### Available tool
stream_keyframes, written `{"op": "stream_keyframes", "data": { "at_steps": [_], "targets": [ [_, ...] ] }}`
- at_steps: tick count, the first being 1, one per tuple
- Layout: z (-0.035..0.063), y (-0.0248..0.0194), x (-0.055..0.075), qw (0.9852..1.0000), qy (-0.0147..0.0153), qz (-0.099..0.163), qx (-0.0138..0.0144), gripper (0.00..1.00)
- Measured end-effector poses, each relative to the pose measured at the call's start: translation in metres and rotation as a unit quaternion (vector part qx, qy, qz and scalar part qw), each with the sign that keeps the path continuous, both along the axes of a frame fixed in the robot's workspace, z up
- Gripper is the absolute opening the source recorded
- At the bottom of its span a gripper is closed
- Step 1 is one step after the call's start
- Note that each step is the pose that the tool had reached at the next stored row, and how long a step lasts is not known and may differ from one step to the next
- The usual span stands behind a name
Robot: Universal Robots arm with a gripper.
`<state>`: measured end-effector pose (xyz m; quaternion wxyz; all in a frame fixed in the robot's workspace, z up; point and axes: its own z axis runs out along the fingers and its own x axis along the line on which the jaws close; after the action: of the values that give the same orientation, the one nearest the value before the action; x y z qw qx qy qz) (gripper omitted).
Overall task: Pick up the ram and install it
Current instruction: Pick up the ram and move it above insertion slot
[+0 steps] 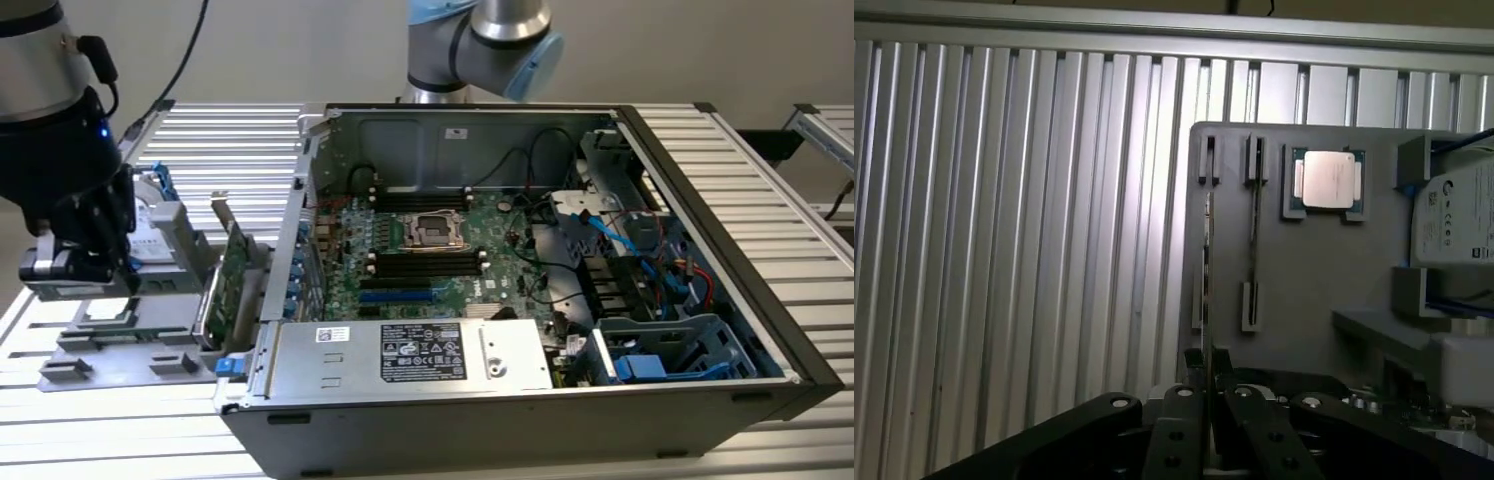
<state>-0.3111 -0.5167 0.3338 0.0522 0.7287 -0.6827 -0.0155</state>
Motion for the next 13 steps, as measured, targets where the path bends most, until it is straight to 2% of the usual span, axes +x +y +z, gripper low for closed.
{"op": "stream_keyframes", "data": {
  "at_steps": [9,13],
  "targets": [
    [0.0408,0.0029,0.040,1.0000,0.0019,0.000,0.0001,0.14],
    [0.0540,0.0048,0.054,1.0000,0.0027,0.000,0.0001,0.14]
  ]
}}
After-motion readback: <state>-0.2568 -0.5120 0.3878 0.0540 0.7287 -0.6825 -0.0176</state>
